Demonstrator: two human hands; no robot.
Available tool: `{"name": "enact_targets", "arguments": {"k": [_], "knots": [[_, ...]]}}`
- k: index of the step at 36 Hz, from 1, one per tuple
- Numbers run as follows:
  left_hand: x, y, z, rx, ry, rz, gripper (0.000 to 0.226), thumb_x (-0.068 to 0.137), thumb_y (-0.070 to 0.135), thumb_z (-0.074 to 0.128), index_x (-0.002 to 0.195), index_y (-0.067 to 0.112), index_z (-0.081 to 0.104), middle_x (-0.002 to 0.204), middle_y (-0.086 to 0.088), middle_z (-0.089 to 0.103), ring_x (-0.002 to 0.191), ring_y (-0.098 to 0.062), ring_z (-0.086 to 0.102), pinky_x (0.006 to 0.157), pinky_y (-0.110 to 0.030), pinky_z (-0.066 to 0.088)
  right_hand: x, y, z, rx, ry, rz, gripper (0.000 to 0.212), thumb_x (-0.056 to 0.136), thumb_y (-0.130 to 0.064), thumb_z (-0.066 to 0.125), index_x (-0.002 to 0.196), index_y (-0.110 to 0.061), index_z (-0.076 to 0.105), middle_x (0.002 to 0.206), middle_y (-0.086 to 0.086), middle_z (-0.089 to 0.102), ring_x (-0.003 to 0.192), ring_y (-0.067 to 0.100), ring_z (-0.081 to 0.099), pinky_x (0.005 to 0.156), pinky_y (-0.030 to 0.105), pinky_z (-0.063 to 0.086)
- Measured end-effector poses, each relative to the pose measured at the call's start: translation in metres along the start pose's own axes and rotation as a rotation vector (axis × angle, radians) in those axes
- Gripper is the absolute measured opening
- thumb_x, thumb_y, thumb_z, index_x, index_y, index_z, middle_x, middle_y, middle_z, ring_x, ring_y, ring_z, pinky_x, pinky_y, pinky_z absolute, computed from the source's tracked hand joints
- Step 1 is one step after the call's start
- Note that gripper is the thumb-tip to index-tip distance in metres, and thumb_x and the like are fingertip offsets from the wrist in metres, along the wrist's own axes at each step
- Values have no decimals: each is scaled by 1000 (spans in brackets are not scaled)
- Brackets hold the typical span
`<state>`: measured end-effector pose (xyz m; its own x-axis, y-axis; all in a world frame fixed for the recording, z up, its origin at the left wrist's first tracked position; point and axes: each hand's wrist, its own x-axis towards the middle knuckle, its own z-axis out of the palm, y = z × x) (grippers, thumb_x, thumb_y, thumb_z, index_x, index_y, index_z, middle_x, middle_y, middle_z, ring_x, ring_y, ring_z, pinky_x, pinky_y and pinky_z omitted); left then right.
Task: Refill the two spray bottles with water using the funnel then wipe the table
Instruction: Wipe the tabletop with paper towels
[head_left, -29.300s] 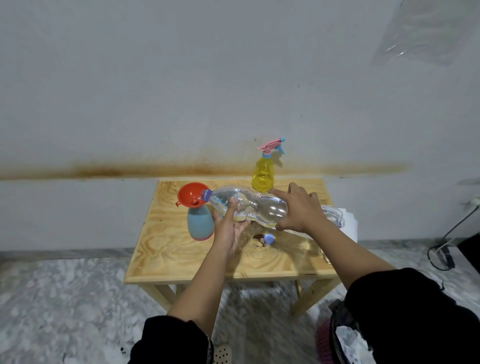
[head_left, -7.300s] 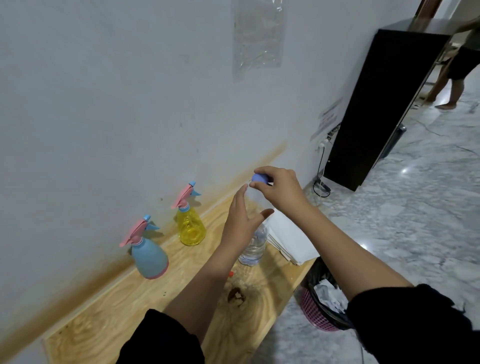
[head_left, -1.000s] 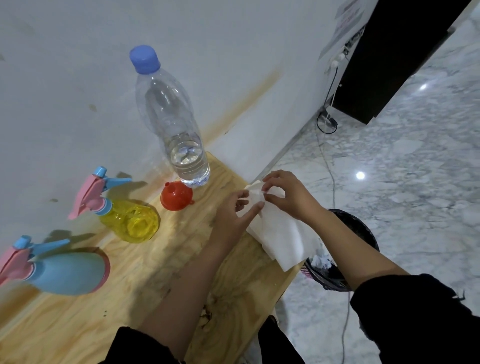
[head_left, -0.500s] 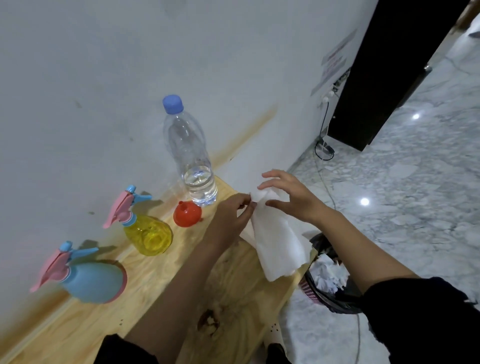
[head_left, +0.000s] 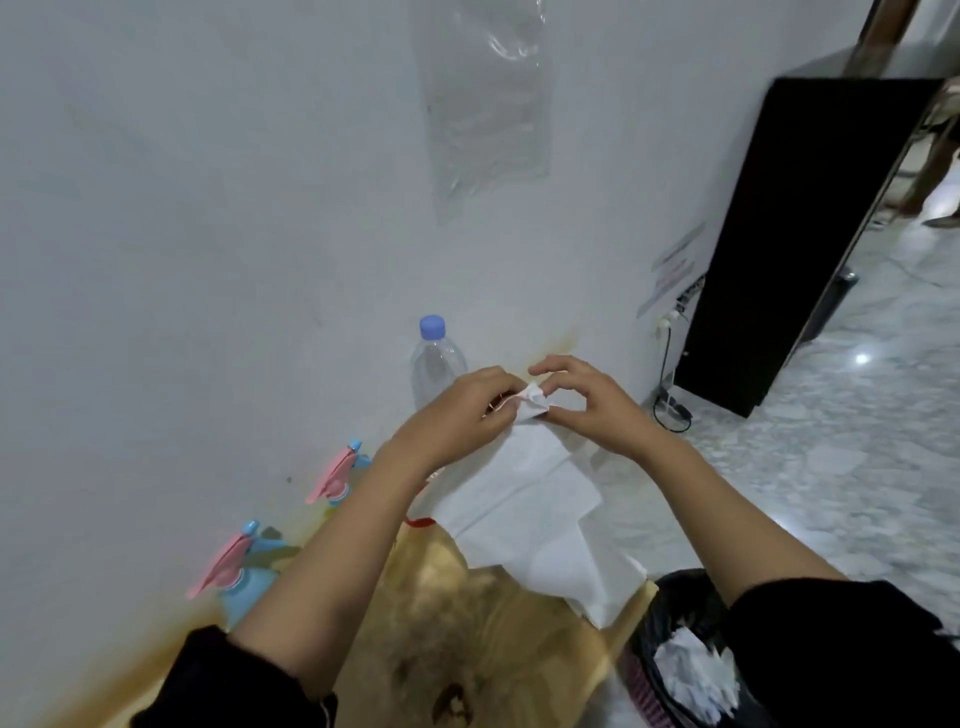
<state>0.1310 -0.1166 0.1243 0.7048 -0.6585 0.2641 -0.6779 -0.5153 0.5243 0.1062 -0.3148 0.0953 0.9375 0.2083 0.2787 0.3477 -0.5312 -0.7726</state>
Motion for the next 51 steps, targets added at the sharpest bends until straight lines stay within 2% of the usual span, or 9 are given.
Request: {"name": "enact_targets", "arguments": {"k": [8,12,15,22,30,39,43,46,51], "knots": [[-8,14,-22,-83,55,-82,18,88,23,59,105,19,62,95,8,62,84,-6,56,74,-19,46,-2,-28,-14,133,59,34,7,87,-21,64,89,-14,63,107,-17,63,105,-12,53,89,2,35],[-22,4,-16,-122,94,-244,8,85,19,64,91,16,67,88,2,64,77,-9,57,70,-23,46,8,-35,-22,126,32,27,9,87,-28,63,86,-19,63,105,-16,66,106,-4,57,98,19,37],[-25,2,-10,-179,168,-323,9,87,19,62,79,18,64,80,3,62,71,-4,53,69,-20,43,18,-34,-35,115,11,-6,6,87,-24,63,85,-20,61,93,-7,67,93,9,61,91,29,42],[-14,27,-26,-141,297,-368,11,90,18,55,82,18,63,72,3,55,62,-3,43,58,-16,32,41,-44,-58,181,-184,-110,22,82,-17,69,99,-28,59,98,-4,64,86,7,58,73,20,43],[-51,44,-48,-39,459,-514,10,87,15,62,86,24,66,86,13,62,73,2,55,65,-11,41,62,-51,-37,208,-282,-217,6,85,-22,66,80,-22,66,77,-5,61,73,9,53,67,26,38],[-161,48,-33,-25,565,-830,10,86,15,63,82,23,68,85,9,66,82,-11,60,71,-26,47,54,-72,45,189,-601,-259,4,83,-13,67,80,-11,67,74,-3,61,71,8,52,61,16,37],[-208,52,-30,-8,630,-940,16,85,11,64,76,25,65,80,14,62,74,-9,55,65,-20,41,43,-84,89,135,-713,-282,16,78,-7,70,73,-22,68,73,-16,66,72,5,57,66,23,44],[-243,51,-26,-18,653,-1022,11,85,12,65,80,21,67,83,5,66,75,-11,57,68,-26,43,38,-92,124,45,-768,-316,7,75,-10,73,78,-15,69,95,2,71,91,20,62,82,35,49],[-297,43,-18,-50,616,-1129,9,87,17,64,81,21,69,84,4,67,78,-10,60,68,-26,43,25,-106,176,-78,-885,-378,14,77,-21,72,70,-27,62,75,-5,62,74,12,56,64,28,41]]}}
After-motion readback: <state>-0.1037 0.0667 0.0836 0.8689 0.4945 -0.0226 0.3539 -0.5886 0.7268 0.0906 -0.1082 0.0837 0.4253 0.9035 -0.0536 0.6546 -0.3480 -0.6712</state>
